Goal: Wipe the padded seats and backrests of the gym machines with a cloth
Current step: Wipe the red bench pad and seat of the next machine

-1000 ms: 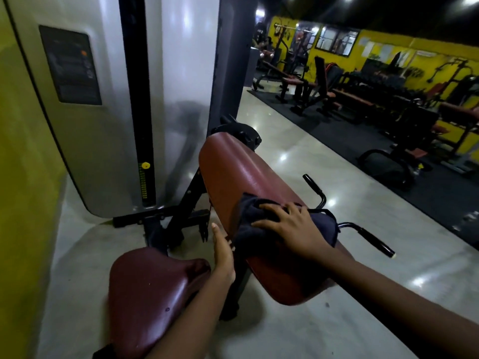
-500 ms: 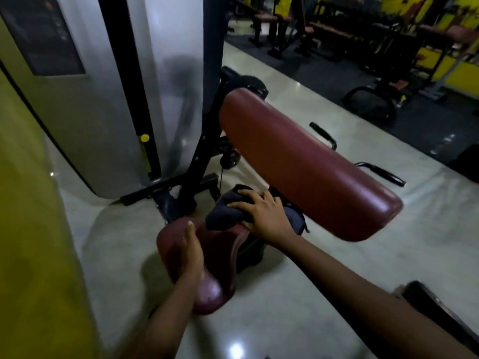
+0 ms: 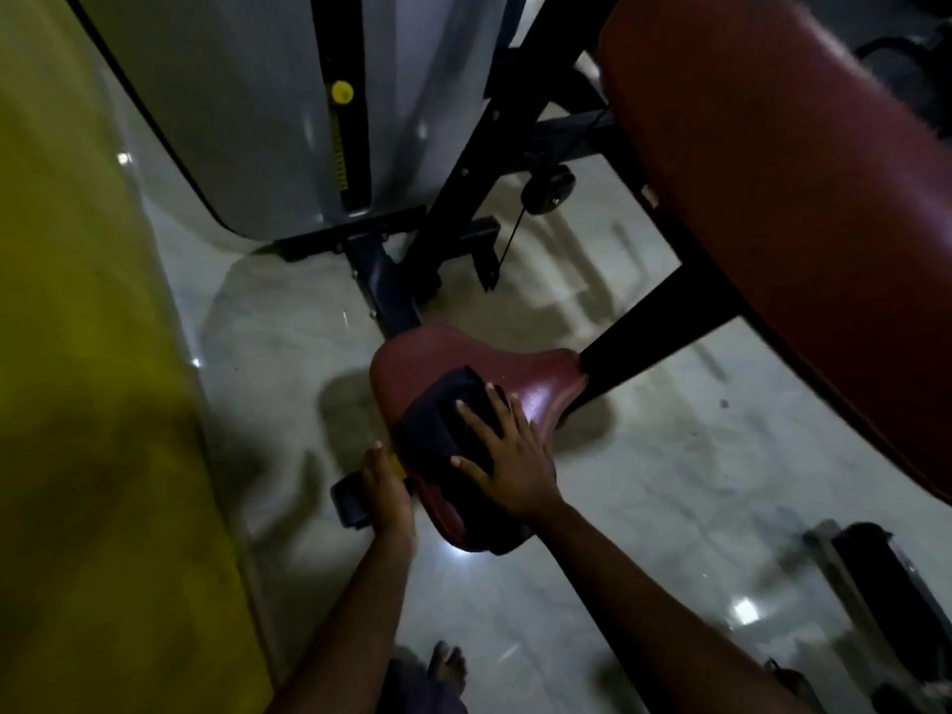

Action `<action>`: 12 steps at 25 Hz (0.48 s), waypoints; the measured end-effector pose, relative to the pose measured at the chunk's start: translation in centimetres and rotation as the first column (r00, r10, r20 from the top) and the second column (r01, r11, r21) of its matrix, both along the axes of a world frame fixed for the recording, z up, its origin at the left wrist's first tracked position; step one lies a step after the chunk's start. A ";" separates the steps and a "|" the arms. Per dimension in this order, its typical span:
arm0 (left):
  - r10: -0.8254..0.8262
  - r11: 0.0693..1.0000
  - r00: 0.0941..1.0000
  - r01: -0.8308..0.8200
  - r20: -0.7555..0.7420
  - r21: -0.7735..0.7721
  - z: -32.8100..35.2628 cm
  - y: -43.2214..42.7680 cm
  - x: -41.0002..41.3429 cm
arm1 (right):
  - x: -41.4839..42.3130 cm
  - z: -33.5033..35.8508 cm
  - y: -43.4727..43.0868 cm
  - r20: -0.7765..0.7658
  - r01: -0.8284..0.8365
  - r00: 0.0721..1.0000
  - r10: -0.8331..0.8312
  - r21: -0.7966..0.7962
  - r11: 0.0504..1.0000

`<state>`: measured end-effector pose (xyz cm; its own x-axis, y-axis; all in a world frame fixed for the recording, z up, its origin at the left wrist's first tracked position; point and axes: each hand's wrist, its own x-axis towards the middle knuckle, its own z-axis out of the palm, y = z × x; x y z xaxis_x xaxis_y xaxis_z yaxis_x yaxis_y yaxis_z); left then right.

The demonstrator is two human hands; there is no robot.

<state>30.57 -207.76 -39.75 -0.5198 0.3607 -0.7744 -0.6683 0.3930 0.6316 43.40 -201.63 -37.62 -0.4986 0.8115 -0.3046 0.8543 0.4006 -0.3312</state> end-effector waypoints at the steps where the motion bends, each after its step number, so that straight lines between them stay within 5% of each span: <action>1: 0.044 0.999 0.998 -0.044 0.035 0.007 -0.6 0.2 0.1 | -0.3 -1.6 -0.2 0.019 -0.022 1.000 0.022 0.007 1.000; 8: 0.225 0.945 0.935 -0.278 0.276 0.174 -3.0 2.6 2.3 | -2.6 -6.6 -1.1 0.142 -0.151 0.984 0.108 0.340 0.928; 12: 0.241 0.961 0.967 -0.249 0.078 0.123 -6.6 3.1 3.5 | -5.5 -6.4 2.4 0.123 -0.230 0.972 0.200 0.330 0.915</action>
<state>34.11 -204.61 -46.36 -0.5578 0.3288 -0.7620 -0.7728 0.1291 0.6214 37.93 -199.23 -44.06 -0.6571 0.7497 -0.0783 0.7538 0.6531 -0.0726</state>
